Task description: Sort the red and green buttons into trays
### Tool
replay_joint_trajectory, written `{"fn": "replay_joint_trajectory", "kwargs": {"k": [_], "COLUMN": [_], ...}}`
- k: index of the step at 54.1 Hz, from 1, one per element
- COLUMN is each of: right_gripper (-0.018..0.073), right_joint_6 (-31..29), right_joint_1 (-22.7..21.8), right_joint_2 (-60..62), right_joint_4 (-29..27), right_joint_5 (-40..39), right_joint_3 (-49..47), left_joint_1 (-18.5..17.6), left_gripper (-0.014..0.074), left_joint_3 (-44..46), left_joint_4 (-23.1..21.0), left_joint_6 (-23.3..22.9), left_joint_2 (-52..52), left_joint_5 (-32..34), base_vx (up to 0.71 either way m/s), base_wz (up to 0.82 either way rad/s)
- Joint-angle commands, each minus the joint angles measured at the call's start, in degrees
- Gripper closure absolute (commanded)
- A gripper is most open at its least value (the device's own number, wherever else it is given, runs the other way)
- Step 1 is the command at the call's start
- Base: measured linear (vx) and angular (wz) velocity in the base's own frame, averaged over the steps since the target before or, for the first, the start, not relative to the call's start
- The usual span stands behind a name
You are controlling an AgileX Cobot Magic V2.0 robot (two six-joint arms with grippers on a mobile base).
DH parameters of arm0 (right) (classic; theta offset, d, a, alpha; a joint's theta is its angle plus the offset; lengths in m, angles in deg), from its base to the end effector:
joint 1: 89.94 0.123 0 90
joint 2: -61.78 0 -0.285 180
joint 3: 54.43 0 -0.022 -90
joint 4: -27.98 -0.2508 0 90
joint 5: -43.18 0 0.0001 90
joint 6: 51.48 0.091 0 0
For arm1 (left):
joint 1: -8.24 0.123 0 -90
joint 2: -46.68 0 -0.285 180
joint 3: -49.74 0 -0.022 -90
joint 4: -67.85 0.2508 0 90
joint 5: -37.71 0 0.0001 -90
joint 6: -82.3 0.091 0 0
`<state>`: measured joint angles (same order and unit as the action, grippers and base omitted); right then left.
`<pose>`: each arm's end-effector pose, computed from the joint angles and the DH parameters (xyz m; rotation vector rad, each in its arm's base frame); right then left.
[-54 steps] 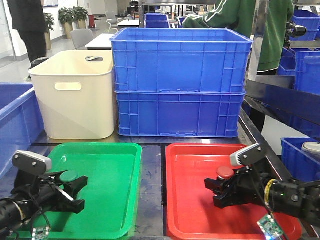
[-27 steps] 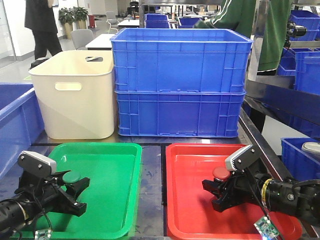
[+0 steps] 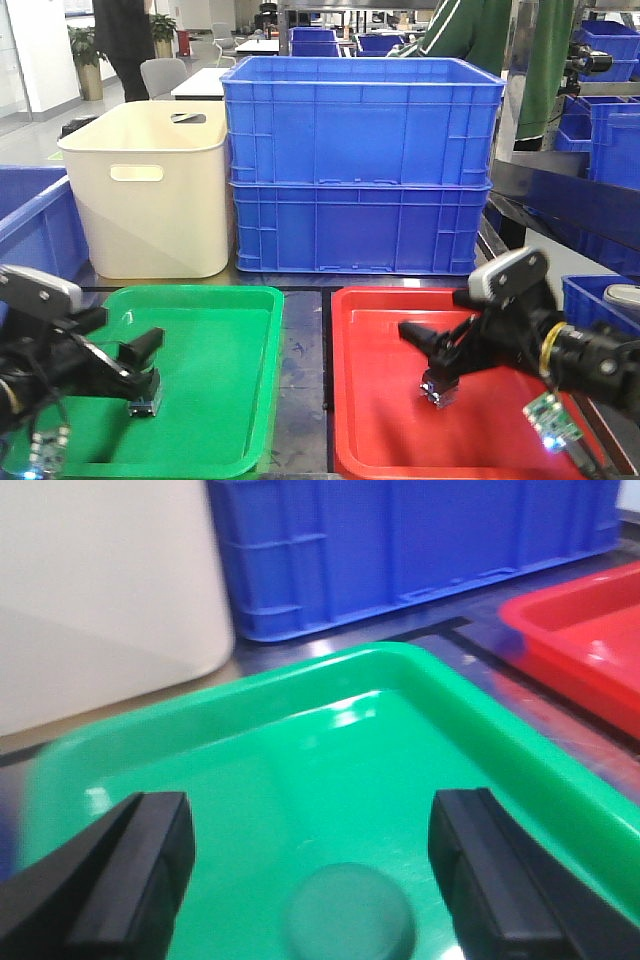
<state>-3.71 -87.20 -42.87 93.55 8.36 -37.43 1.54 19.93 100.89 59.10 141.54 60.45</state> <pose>0.3693 0.0650 0.2649 -0.6225 1.7084 0.3726 0.3242 -0.0573 0.2588 0.3778 1.7964 -0.1821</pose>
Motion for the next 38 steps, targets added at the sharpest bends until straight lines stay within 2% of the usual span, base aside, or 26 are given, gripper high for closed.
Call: {"fn": "replay_joint_trajectory", "kwargs": {"k": [1,4,6,10,13,17,20,24,32,38], "right_gripper": [-0.0064,-0.0013,0.0034,0.0200,0.0346,0.0569,0.0573,0.0571,0.0570,0.0570], "right_joint_6": [4.1,9.2,14.3,22.9,29.4,35.0,40.1,43.9,42.6,42.6], "right_joint_1": [-0.1,-0.1,-0.1,-0.1,-0.1,-0.1,-0.1,-0.1,-0.1,-0.1], "right_joint_2": [6.9,9.6,11.7,15.6,18.9,22.9,26.8,31.1,38.0,40.9], "right_joint_4": [1.8,5.1,8.6,16.5,23.3,29.5,33.0,34.6,34.6,34.6], "right_joint_5": [-2.3,-1.7,-1.1,-1.0,-1.0,-0.8,0.7,3.5,7.9,8.5], "right_joint_3": [-1.8,-1.5,-1.1,0.6,2.5,5.7,8.7,12.7,17.6,19.4], "left_joint_1": [-0.2,-0.2,-0.2,-0.2,-0.2,-0.2,-0.2,-0.2,-0.2,-0.2], "left_gripper": [0.0045,0.0119,0.0210,0.0447,0.0593,0.0605,0.0605,0.0603,0.0603,0.0603], "left_joint_3": [1.4,0.5,-0.7,-3.9,-7.0,-12.1,-16.0,-20.4,-27.0,-29.8], "left_joint_4": [-1.8,-1.4,-1.4,-1.4,-1.4,-1.4,-1.5,-1.5,-1.5,-1.5], "left_joint_6": [-1.3,-2.2,-2.7,-5.2,-7.2,-8.2,-8.2,-8.2,-8.0,-8.0], "left_joint_2": [-7.2,-11.1,-13.7,-18.9,-23.0,-28.8,-34.2,-40.1,-51.6,-57.7], "left_joint_5": [-3.0,-6.4,-8.4,-10.8,-11.5,-11.5,-11.6,-11.5,-11.7,-11.8], "base_vx": [0.00,0.00,0.00,0.00,0.00,0.00,0.00,0.00,0.00,0.00], "base_wz": [0.00,0.00,0.00,0.00,0.00,0.00,0.00,0.00,0.00,0.00]}}
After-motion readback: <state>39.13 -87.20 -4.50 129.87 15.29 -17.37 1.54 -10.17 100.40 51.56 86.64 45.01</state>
